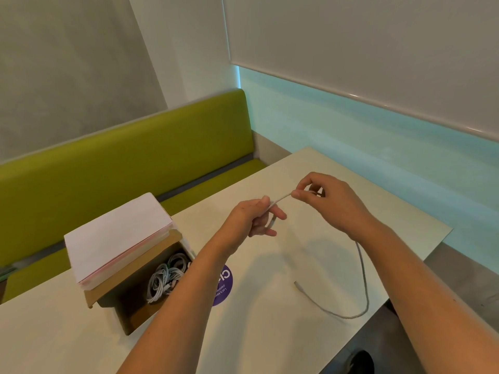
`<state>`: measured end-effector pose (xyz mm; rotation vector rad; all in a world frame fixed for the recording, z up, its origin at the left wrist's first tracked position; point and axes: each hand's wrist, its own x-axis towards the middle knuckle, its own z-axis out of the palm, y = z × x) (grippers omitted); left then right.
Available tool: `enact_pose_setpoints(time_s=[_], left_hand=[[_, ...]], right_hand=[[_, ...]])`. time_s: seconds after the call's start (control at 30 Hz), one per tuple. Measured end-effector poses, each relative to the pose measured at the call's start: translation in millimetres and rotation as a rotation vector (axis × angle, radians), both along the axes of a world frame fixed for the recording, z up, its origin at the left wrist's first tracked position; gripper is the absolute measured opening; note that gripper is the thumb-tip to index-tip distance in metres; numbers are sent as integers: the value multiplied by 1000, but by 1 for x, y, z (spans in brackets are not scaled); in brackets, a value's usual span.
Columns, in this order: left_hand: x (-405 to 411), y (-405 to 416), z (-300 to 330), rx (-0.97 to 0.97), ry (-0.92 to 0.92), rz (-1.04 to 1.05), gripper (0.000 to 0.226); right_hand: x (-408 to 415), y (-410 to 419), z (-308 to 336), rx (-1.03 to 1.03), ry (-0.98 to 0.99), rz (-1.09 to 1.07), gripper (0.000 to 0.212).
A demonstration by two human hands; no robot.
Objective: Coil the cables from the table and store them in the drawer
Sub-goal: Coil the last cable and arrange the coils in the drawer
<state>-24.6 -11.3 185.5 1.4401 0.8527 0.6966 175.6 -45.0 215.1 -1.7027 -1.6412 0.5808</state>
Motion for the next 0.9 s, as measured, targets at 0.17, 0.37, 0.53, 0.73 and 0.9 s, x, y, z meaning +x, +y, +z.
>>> enact_pose_setpoints(time_s=[0.17,0.37,0.53,0.73,0.9], left_hand=[[10,-3,8,-240,-355,28,39],[18,-2,10,-417,-708,110,33],[17,6,8,-253,-632,269,35],[19,2,9,-118,-471,414,34],[21,0,4,-81,-468,426,33]], right_hand=[[-9,3,-20,6,215,27,12],[-28,-6,-48,-51,251,40,20],[-35,-11,-57,-148,180,-16,19],[-37,-14,-53,-158,135,15,27],[-42,-19,-51,-169,161,91,21]])
